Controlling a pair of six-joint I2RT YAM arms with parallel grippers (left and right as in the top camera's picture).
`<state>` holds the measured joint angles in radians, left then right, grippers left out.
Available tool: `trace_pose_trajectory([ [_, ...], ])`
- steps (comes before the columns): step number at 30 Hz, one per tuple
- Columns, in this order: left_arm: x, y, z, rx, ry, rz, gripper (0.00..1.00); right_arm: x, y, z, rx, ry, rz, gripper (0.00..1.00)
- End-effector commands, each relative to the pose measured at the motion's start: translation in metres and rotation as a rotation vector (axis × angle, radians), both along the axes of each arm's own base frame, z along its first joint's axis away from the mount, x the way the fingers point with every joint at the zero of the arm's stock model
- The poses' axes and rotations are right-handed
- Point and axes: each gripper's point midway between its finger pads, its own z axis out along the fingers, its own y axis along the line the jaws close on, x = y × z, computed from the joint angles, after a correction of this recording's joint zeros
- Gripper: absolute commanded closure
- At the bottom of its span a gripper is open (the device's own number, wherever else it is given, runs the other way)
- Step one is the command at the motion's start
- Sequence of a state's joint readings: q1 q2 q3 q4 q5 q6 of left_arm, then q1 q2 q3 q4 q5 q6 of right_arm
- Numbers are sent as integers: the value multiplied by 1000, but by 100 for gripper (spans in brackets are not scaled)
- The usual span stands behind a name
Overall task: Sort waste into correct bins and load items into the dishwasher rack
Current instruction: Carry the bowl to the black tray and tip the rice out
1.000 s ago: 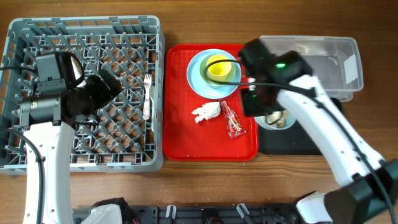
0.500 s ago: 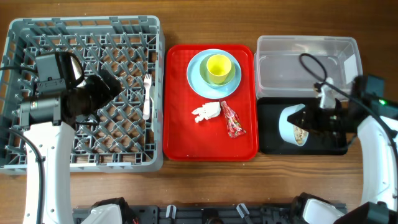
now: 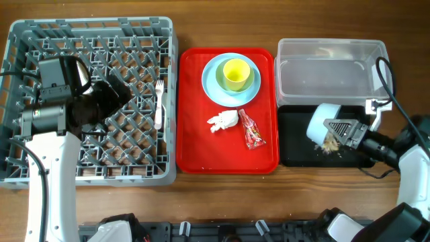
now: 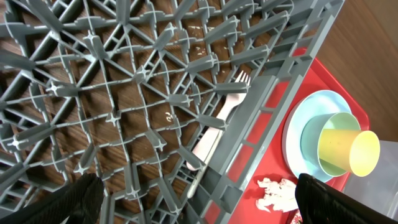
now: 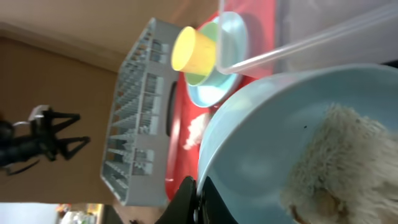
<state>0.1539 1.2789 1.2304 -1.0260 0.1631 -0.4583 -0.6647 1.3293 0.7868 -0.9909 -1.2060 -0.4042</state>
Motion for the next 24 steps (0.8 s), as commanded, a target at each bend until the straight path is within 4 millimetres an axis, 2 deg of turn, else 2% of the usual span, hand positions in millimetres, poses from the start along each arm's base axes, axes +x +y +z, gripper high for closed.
trace_pose_trajectory([
  [1, 3, 1, 7, -5, -22, 4, 0, 2, 4, 16, 76, -73, -1, 96],
  [9, 3, 1, 7, -4, -22, 4, 0, 5, 2, 15, 64, -87, -4, 96],
  [12, 3, 1, 7, -5, -22, 4, 0, -3, 6, -1, 63, -43, -4, 96],
  [14, 3, 1, 7, -5, -22, 4, 0, 1, 6, -6, 89, -79, -17, 96],
  [18, 3, 1, 7, -5, -22, 4, 0, 5, 7, 4, 178, -108, -27, 96],
  [21, 3, 1, 7, -4, -22, 4, 0, 12, 4, 25, 283, -152, -19, 96],
  [24, 3, 1, 7, -5, -22, 4, 0, 10, 5, 27, 321, -123, -23, 96],
])
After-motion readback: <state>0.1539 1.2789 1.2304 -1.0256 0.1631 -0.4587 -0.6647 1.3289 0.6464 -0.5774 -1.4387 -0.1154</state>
